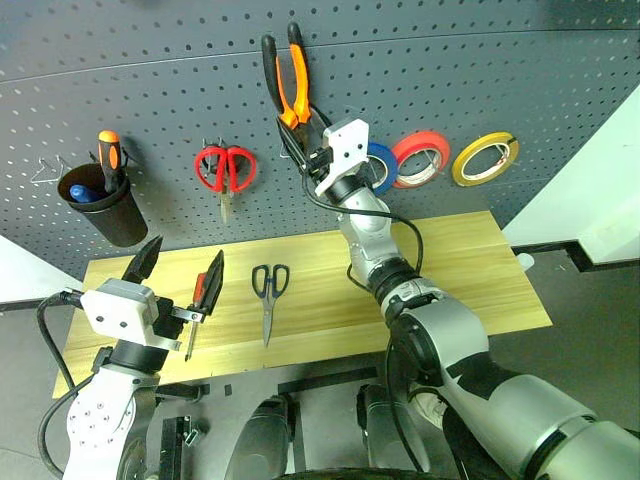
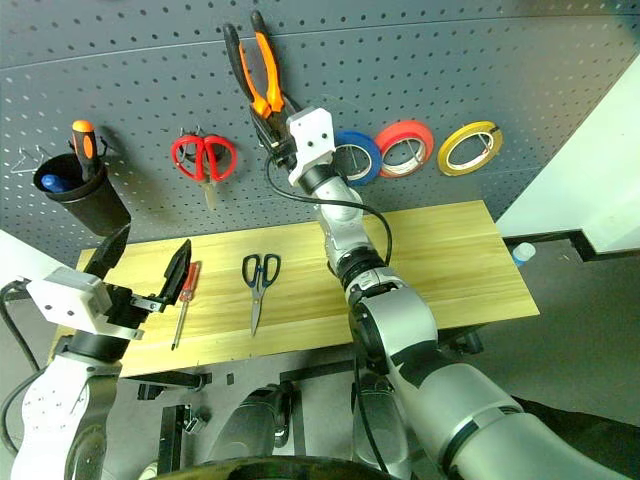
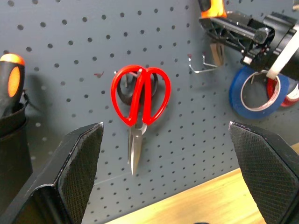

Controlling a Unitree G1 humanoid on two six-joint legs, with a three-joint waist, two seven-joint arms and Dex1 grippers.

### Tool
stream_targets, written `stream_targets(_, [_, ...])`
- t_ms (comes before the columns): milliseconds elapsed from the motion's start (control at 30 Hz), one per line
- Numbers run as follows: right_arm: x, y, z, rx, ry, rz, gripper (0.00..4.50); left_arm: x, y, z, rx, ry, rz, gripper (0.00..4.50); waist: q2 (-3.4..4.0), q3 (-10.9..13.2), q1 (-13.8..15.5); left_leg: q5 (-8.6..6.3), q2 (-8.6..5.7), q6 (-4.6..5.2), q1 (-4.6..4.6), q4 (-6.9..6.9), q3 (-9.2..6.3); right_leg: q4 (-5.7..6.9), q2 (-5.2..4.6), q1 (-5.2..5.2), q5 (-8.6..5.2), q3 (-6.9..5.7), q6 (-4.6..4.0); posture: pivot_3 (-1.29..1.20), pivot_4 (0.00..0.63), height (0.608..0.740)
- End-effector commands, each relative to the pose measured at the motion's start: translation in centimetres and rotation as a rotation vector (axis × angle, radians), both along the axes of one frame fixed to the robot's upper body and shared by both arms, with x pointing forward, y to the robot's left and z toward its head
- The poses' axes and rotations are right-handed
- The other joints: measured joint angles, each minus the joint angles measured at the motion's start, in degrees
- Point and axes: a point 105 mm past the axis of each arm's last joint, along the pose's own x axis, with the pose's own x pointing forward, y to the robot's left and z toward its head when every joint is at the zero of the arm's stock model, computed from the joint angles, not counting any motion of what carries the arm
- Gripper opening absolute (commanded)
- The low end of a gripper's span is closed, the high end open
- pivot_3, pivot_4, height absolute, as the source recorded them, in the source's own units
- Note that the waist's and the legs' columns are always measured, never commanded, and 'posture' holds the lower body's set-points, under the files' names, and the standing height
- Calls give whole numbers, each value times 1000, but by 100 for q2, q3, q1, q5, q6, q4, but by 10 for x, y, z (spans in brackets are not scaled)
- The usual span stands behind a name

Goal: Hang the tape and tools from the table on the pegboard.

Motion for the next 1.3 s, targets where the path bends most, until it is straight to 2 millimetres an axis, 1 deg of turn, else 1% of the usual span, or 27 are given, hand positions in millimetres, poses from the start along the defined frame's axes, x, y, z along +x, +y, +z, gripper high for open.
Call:
stream_targets(33, [-8, 10, 25, 14, -99, 13, 2100, -6, -1, 16, 16, -73, 8, 4500, -6, 7, 12, 0, 0, 0, 0, 0, 0, 0, 0, 0, 0, 0, 0, 55, 209, 739])
stream_targets(133, [-10, 16, 24, -9, -111, -7, 2100, -4, -2, 15, 13, -74, 5, 4500, -10, 10, 28, 0, 0, 0, -3, 0, -1, 0, 0, -4, 0, 0, 0, 52, 198, 739])
stream_targets(200, [-7, 16, 26, -7, -104, -22, 2100, -4, -3, 15, 13, -74, 2, 4500, -11, 10, 26, 0, 0, 0, -10, 0, 0, 0, 0, -11, 0, 0, 0, 54, 196, 739])
stream_targets(367, [-4, 13, 34, 3, -109, -37, 2100, -5, -1, 14, 16, -73, 1, 4500, -12, 9, 57, 2, 0, -3, -59, 6, 0, 8, 0, -61, 5, 0, 3, 57, 190, 739])
stream_targets(433, [-5, 12, 37, 10, -117, -25, 2100, -5, -1, 14, 16, -75, 1, 4500, -12, 9, 82, 2, -1, -4, -70, 7, 1, 9, 0, -74, 15, 0, 20, 57, 187, 739])
stream_targets(633, [-3, 8, 45, 24, -128, -47, 2100, -3, -3, 13, 9, -78, -2, 4500, -12, 9, 111, 2, -1, -4, -76, 6, 1, 5, 0, -78, 15, -1, 22, 58, 179, 739])
stream_targets(833, [3, 5, 43, 2, -109, -87, 2100, -3, -3, 14, 10, -84, -1, 4500, -13, 8, 110, 2, -1, -4, -75, 5, 2, 6, 0, -79, 16, -1, 22, 62, 172, 739])
stream_targets(1000, [8, 3, 36, -30, -75, -102, 2100, -4, -4, 15, 10, -88, -2, 4500, -14, 7, 110, 3, -1, -4, -75, 7, 3, 7, 1, -79, 17, 0, 22, 64, 170, 739])
stream_targets(1200, [11, 2, 14, -79, -24, -127, 2100, -4, -4, 15, 11, -89, -3, 4500, -16, 6, 108, 4, -1, -7, -75, 9, 3, 9, 1, -79, 19, 0, 19, 69, 164, 739])
stream_targets(1267, [12, 2, 8, -79, 7, -101, 2100, -3, -4, 15, 11, -89, -3, 4500, -18, 4, 109, 5, -1, -8, -74, 9, 4, 9, 1, -79, 19, 0, 19, 67, 161, 739])
stream_targets(1300, [11, 4, 5, -85, 17, -76, 2449, -3, -4, 15, 12, -90, -3, 4500, -18, 4, 109, 5, -1, -8, -74, 10, 3, 10, 1, -79, 19, 0, 19, 67, 161, 739])
